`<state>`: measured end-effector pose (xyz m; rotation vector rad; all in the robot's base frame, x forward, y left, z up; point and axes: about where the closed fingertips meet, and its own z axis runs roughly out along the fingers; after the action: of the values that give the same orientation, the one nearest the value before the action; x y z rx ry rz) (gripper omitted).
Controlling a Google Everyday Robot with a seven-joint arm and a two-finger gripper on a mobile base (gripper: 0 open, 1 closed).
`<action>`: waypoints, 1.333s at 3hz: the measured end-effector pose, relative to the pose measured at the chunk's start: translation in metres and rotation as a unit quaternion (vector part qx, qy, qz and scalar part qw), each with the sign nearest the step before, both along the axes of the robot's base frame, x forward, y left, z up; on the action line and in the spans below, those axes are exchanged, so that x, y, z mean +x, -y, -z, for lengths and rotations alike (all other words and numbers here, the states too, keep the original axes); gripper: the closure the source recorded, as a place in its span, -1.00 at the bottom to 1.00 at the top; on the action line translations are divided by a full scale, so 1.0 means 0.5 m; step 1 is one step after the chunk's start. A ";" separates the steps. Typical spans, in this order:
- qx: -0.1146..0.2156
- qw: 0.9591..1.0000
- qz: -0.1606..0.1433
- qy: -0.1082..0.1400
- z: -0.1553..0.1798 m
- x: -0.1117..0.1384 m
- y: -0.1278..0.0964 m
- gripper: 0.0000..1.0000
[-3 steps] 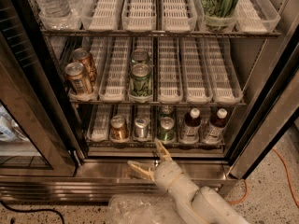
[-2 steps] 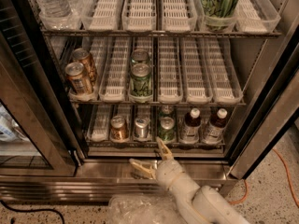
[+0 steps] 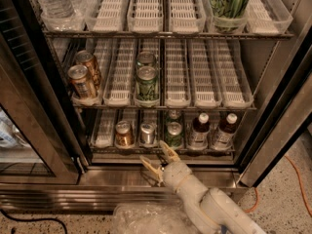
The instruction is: Pick redbull can from bottom shelf of fridge
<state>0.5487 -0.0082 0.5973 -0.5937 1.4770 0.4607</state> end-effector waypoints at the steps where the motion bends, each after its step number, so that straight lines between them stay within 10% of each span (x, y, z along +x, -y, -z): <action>1: -0.001 1.000 -0.007 -0.001 -0.001 0.022 -0.005 -0.34; 4: 0.021 1.000 -0.016 0.007 -0.008 0.124 -0.038 -0.34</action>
Offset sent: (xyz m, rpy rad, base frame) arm 0.0408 0.0020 0.0004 0.0078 0.0065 0.0244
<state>0.6104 0.0107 0.6016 -0.5876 1.4426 0.5109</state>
